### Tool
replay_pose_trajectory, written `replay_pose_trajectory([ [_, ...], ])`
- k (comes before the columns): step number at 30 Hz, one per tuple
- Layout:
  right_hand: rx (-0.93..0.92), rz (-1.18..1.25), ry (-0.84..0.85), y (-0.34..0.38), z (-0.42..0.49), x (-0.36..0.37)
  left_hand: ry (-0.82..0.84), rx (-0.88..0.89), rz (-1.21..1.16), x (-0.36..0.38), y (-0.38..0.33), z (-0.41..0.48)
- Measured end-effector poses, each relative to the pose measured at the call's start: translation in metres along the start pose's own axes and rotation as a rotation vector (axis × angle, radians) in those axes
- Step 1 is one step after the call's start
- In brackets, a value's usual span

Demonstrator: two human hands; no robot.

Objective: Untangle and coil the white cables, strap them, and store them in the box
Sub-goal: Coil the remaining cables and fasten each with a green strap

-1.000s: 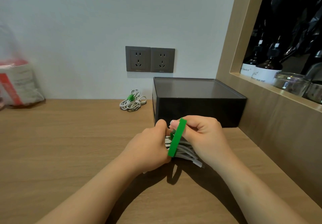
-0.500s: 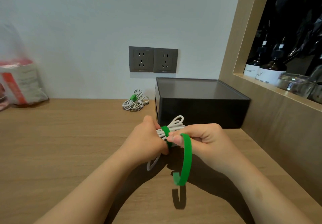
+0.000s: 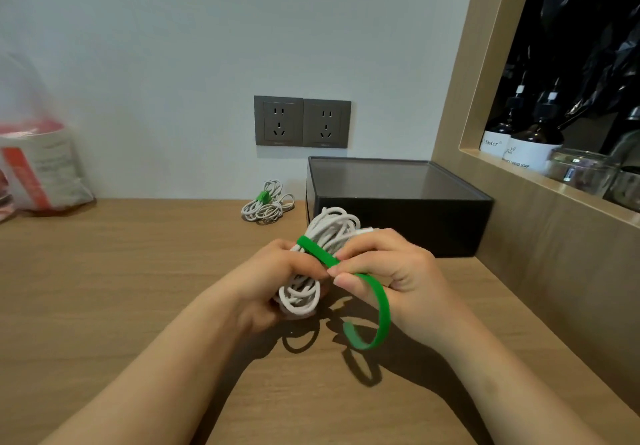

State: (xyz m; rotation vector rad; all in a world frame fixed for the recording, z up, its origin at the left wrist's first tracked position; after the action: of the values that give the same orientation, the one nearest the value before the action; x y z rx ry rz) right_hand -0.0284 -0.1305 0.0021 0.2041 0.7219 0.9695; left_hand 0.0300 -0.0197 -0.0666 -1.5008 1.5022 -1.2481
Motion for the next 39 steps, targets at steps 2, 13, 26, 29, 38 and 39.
replay_pose_trajectory([
  [2,0.04,-0.007,-0.02,-0.004,0.0,-0.004,0.063,-0.069,-0.11,0.003,-0.001,-0.005],
  [13,0.152,-0.153,0.048,-0.02,0.002,-0.001,0.24,-0.189,-0.472,0.007,-0.004,-0.011],
  [26,0.548,0.218,-0.057,-0.043,-0.002,-0.01,0.012,-0.165,-0.466,-0.007,-0.006,-0.007],
  [29,0.594,0.286,-0.095,-0.046,-0.001,-0.012,0.001,-0.163,-0.492,-0.006,-0.006,-0.008],
  [38,0.707,0.244,-0.114,-0.057,-0.005,-0.012,-0.082,0.001,-0.442,-0.008,-0.011,-0.002],
  [39,0.716,0.242,-0.114,-0.057,-0.006,-0.012,-0.084,0.015,-0.434,-0.008,-0.011,-0.002],
])
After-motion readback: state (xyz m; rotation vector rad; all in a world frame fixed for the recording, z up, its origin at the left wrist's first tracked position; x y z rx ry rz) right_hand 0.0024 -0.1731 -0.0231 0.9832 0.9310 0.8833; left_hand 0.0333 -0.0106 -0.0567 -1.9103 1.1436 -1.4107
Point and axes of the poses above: each hand's wrist, its own z-axis towards the middle knuckle, its own x-axis out of the palm, y = z × x, the point moved 8 cm from there along z, towards the middle knuckle, and after that the axes turned 14 degrees about -y, right-handed, at the moved point
